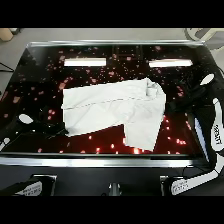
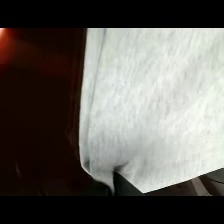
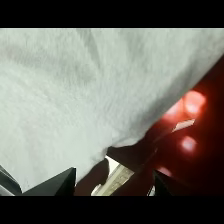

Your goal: Fold the shirts.

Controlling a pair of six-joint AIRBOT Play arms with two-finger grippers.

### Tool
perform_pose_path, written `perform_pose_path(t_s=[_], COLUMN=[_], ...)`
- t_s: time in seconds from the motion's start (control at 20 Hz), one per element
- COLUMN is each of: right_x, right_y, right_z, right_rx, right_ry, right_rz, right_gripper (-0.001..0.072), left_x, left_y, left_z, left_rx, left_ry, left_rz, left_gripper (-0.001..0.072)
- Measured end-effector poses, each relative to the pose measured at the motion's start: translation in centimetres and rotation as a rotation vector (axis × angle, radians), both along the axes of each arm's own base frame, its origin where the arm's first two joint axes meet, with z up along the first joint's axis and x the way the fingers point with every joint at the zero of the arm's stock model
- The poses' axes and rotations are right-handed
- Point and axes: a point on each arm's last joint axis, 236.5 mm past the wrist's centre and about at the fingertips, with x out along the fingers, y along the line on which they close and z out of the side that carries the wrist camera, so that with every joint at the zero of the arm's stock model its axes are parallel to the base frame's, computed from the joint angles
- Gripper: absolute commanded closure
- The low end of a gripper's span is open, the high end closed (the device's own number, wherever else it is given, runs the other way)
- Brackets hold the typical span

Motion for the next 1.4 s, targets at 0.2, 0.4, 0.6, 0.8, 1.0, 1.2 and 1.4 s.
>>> perform_pose_path(t_s=[0.2, 0.4, 0.6, 0.8, 1.0, 1.2, 1.4], right_x=[-0.6, -0.8, 0.9, 6.9, 7.9, -6.2, -15.0], right_y=[2.5, 3.6, 3.4, 2.5, 1.4, 2.0, 2.1], right_z=[-3.1, -5.3, -4.8, 6.8, 34.8, 56.8, 62.8], right_rx=[0.017, -0.007, -0.047, -0.112, -0.256, -0.42, -0.523], right_ry=[0.022, 0.044, -0.022, -0.399, -1.146, -1.756, -1.962], right_rz=[0.018, 0.023, -0.003, -0.001, -0.073, -0.143, -0.181], right_gripper=[0.0225, 0.0696, 0.0697, 0.0697, 0.0696, 0.0697, 0.0696], left_x=[0.7, 1.9, 3.8, 9.8, 10.7, -0.3, -7.0], left_y=[-0.3, -0.4, -0.3, 0.9, 2.1, 1.9, 1.2], left_z=[0.9, 2.5, 5.2, 17.5, 45.0, 65.3, 70.2], left_rx=[-0.002, -0.003, 0.006, 0.081, 0.223, 0.298, 0.284], left_ry=[-0.036, -0.09, -0.18, -0.537, -1.191, -1.701, -1.845], left_rz=[-0.003, -0.003, -0.011, -0.042, -0.02, 0.061, 0.085], left_gripper=[0.0679, 0.0679, 0.0682, 0.0681, 0.0681, 0.0681, 0.0681])
